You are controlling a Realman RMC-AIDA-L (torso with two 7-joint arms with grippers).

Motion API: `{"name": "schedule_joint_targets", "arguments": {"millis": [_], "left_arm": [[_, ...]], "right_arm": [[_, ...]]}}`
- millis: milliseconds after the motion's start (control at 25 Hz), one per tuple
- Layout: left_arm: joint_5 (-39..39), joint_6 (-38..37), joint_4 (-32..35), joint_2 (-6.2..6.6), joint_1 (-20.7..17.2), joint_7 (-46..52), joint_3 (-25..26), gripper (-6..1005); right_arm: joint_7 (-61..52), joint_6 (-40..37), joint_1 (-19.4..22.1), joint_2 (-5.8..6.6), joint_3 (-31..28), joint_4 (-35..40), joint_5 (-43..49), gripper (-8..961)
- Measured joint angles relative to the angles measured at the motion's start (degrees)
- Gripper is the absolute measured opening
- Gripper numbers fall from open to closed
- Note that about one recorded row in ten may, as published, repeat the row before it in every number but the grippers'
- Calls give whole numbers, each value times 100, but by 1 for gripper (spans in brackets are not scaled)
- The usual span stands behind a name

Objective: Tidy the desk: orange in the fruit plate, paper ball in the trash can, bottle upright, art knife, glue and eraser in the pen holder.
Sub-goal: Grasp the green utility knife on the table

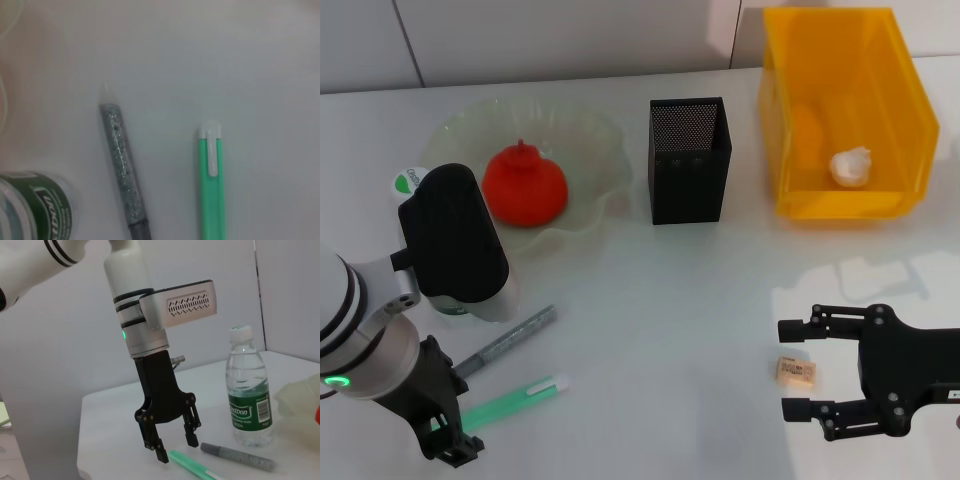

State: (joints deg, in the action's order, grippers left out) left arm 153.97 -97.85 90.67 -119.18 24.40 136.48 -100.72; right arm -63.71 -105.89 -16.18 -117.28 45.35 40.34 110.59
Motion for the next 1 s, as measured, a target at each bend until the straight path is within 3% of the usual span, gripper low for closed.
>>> {"name": "schedule_joint_targets", "arguments": {"millis": [200,1000], "left_arm": [[67,27,-84,0,-1,-30,-4,638],[347,177,-200,0,32,-39,-402,628]], "right_arm": [[0,28,0,-14,0,0,7,769],[0,88,-8,-14,0,0,7,768]]}}
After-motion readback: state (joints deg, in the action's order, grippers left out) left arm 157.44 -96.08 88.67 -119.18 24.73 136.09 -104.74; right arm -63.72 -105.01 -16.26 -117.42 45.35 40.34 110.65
